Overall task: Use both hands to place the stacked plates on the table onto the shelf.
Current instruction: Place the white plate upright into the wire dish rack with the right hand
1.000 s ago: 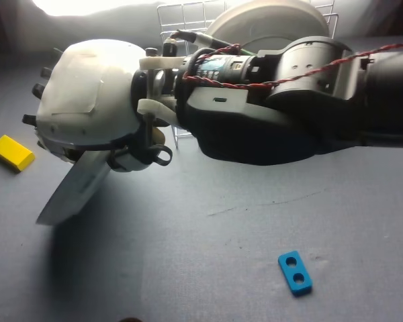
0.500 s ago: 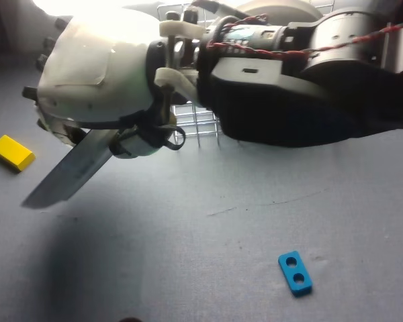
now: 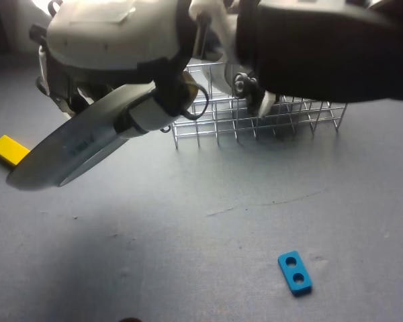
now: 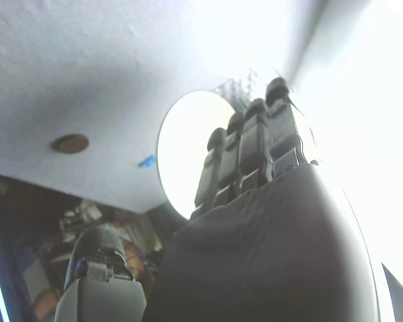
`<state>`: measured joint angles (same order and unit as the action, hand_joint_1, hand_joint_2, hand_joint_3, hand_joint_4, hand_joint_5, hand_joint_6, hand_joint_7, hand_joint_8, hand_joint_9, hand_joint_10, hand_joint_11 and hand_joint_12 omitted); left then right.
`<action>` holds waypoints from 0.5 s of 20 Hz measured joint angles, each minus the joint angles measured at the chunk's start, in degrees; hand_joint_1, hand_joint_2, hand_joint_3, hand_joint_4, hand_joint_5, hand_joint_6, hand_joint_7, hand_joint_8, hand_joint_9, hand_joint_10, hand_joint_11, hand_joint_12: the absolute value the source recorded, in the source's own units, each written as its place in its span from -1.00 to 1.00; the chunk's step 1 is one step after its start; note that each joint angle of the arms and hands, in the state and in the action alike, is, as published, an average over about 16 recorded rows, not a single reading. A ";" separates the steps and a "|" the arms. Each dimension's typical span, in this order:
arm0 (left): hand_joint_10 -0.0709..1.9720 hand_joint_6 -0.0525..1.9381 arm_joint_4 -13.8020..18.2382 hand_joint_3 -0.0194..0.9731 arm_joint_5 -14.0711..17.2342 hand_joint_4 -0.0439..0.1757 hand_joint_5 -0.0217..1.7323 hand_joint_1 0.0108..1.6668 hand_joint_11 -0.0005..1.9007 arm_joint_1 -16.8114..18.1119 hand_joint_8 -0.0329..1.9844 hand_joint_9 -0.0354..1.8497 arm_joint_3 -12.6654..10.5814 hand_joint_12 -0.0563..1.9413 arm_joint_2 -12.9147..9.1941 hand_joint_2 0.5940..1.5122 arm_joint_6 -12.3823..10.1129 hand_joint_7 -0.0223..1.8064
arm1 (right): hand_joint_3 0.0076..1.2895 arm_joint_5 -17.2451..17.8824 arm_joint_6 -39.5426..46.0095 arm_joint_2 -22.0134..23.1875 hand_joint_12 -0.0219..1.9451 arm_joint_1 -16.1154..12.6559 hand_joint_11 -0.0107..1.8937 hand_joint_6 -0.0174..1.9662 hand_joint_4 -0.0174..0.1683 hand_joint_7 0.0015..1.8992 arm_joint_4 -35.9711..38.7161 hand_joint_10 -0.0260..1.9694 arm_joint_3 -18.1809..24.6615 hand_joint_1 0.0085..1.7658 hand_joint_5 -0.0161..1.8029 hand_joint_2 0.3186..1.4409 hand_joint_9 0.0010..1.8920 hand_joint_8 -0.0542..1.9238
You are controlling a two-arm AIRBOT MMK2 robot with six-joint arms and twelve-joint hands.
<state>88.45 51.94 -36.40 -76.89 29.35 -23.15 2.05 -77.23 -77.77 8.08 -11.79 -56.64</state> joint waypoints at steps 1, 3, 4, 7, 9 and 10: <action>-1.00 -0.93 0.08 -0.95 0.06 -0.57 -0.95 -1.00 -0.97 0.20 -0.97 -0.95 -0.03 -0.94 0.04 -0.07 -0.03 -0.96 | -0.99 -0.34 0.11 0.60 0.27 -0.59 -0.01 -0.38 -0.88 0.26 -0.94 0.02 0.33 0.51 0.14 0.16 0.10 -0.42; -1.00 -0.93 0.26 -0.95 0.17 -0.57 -0.95 -1.00 -0.97 0.59 -0.97 -0.95 -0.02 -0.94 0.11 -0.07 -0.07 -0.96 | -0.99 -1.08 0.44 1.80 0.28 -1.68 -0.02 -0.36 -0.88 0.25 -2.63 0.02 0.90 0.51 0.13 0.16 0.10 -0.39; -1.00 -0.93 0.34 -0.95 0.23 -0.57 -0.95 -1.00 -0.97 0.76 -0.97 -0.95 -0.01 -0.94 0.15 -0.07 -0.09 -0.96 | -0.99 -1.47 0.63 2.39 0.29 -2.19 -0.02 -0.35 -0.89 0.24 -3.34 0.03 1.15 0.51 0.12 0.16 0.10 -0.38; -1.00 -0.93 0.60 -0.95 0.35 -0.57 -0.95 -1.00 -0.97 1.25 -0.97 -0.94 0.04 -0.94 0.26 -0.07 -0.12 -0.96 | -0.99 -2.59 1.38 4.10 0.30 -3.57 -0.03 -0.33 -0.90 0.23 -5.05 0.04 1.68 0.51 0.11 0.16 0.09 -0.36; -1.00 -0.93 0.74 -0.95 0.40 -0.57 -0.95 -1.00 -0.97 1.62 -0.97 -0.94 0.08 -0.94 0.33 -0.07 -0.12 -0.96 | -0.99 -3.18 2.13 5.14 0.31 -4.37 -0.04 -0.33 -0.90 0.23 -5.81 0.05 1.85 0.51 0.11 0.16 0.09 -0.36; -1.00 -0.93 0.80 -0.95 0.41 -0.57 -0.95 -1.00 -0.97 1.80 -0.97 -0.94 0.11 -0.94 0.37 -0.08 -0.12 -0.96 | -0.99 -3.42 2.58 5.64 0.32 -4.72 -0.04 -0.32 -0.90 0.24 -6.06 0.05 1.90 0.51 0.11 0.16 0.09 -0.37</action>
<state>89.25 52.35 -34.60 -76.78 29.72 -23.27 -1.37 -74.65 -72.13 3.36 -17.85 -54.74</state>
